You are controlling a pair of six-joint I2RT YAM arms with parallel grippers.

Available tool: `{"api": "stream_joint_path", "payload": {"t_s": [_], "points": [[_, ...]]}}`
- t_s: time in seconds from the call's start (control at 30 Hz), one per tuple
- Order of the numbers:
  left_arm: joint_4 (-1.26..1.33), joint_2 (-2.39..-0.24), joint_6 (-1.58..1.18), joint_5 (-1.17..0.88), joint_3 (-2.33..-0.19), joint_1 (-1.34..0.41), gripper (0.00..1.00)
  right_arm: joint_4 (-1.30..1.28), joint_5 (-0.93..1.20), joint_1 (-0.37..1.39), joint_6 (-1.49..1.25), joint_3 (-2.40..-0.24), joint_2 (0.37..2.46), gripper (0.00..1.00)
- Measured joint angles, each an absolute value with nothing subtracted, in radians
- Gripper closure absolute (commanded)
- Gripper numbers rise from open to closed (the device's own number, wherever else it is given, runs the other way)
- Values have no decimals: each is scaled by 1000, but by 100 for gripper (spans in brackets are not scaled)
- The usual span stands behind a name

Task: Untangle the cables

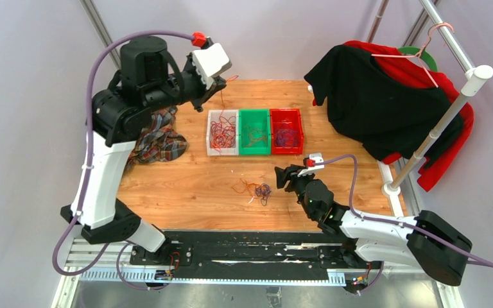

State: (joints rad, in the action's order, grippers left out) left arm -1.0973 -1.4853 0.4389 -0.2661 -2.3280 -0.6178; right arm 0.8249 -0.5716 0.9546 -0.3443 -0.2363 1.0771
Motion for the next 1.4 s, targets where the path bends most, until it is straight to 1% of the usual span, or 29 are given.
{"api": "stream_joint_path", "payload": {"t_s": [0.2,0.4,0.53,0.83,1.03,1.27,1.4], "points": [[-1051,-1576,478,-232,-2326,-618,99,783,-571,949,-329,-237,1023,39],[-1004,-1629,517,-198,-2263,-618,99,735,-585,946,-316,-237,959,40],[-986,-1678,526,-197,-2261,-618,100,719,-618,944,-313,-237,912,40],[-956,-1817,536,-193,-2289,-618,100,680,-652,942,-298,-237,900,42],[-927,-1832,555,-175,-2252,-618,100,673,-656,942,-295,-237,900,42],[-860,-1829,607,-132,-2130,-618,99,665,-659,942,-286,-247,911,42],[-844,-1847,622,-122,-2120,-618,100,663,-659,942,-275,-259,913,42]]}}
